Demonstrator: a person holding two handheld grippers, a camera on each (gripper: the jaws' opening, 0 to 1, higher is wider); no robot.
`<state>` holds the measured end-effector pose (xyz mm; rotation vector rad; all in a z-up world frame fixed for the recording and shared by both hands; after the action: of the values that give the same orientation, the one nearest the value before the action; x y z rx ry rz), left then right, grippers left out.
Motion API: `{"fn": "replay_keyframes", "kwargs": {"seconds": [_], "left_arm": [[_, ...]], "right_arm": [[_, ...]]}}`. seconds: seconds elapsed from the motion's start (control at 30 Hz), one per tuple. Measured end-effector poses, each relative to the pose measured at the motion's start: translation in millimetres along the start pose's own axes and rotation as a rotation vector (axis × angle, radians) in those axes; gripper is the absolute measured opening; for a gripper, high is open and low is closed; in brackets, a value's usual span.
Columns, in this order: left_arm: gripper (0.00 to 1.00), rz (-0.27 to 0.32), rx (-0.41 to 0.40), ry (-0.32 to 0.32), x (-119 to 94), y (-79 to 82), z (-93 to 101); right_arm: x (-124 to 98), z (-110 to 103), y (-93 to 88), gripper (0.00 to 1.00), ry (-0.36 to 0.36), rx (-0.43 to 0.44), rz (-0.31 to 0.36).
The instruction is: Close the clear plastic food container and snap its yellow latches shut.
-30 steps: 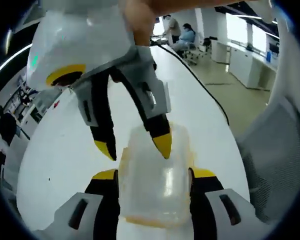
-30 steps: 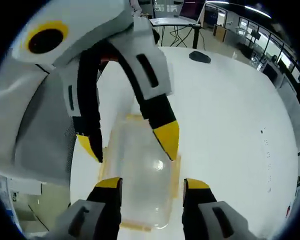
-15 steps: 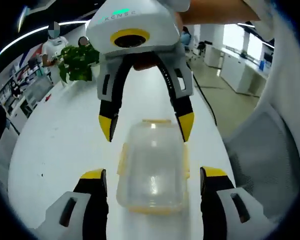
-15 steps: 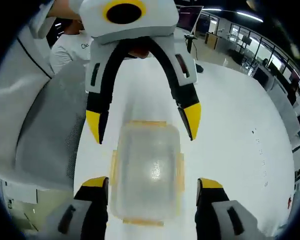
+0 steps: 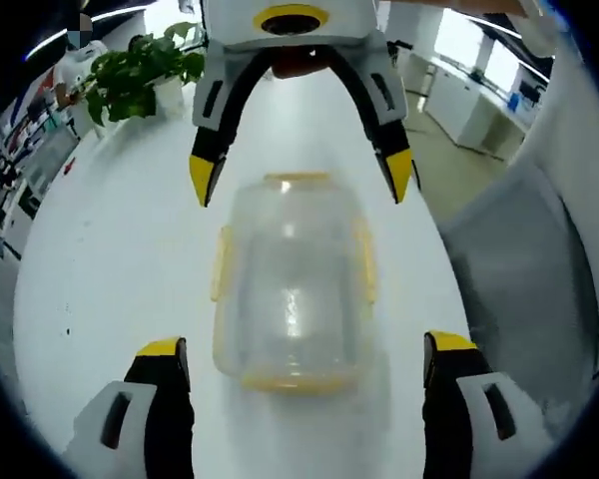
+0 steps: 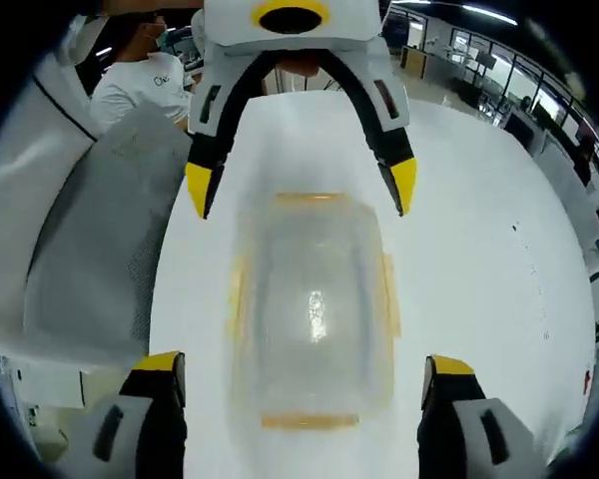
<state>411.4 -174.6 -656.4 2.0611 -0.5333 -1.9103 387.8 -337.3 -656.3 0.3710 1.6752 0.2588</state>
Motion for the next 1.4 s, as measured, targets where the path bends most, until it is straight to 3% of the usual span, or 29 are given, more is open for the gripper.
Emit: {"fn": "replay_keyframes", "kwargs": {"seconds": [0.17, 0.4, 0.5, 0.6, 1.0, 1.23, 1.4], "left_arm": [[0.9, -0.005, 0.005, -0.026, 6.9, 6.8, 0.1], [0.88, -0.055, 0.049, -0.04, 22.6, 9.6, 3.3], [0.8, -0.079, 0.077, -0.021, 25.4, 8.8, 1.5], [0.78, -0.08, 0.068, -0.022, 26.2, 9.7, 0.7], [0.78, -0.078, 0.063, -0.013, 25.7, 8.9, 2.0], [0.78, -0.071, 0.062, -0.015, 20.5, -2.4, 2.1], [0.78, -0.082, 0.055, -0.012, 13.1, -17.6, 2.7]], "right_arm": [[4.8, 6.4, -0.4, 0.9, 0.006, -0.011, -0.034], [14.8, 6.2, -1.7, 0.89, 0.03, -0.008, -0.094], [17.6, 7.5, -2.8, 0.88, 0.025, -0.015, -0.115], [19.4, 8.7, -3.4, 0.79, 0.018, -0.028, -0.133], [20.0, 8.7, -1.7, 0.77, 0.029, -0.02, -0.151], [24.9, 9.2, 8.7, 0.77, 0.032, -0.022, -0.153], [31.7, 9.2, 26.4, 0.77, 0.034, -0.034, -0.145]]}}
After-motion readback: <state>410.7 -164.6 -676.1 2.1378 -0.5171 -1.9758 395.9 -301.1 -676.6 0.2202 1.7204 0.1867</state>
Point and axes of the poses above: the point that each gripper's makers call its tool centre point, and the gripper's own axes: x roughly forward along the fingers, z roughly to its right, y roughly out of its top, the point moved 9 cm from there along -x, roughly backward along the fingers, and after that the axes turned 6 degrees about y, right-handed, at the moved point
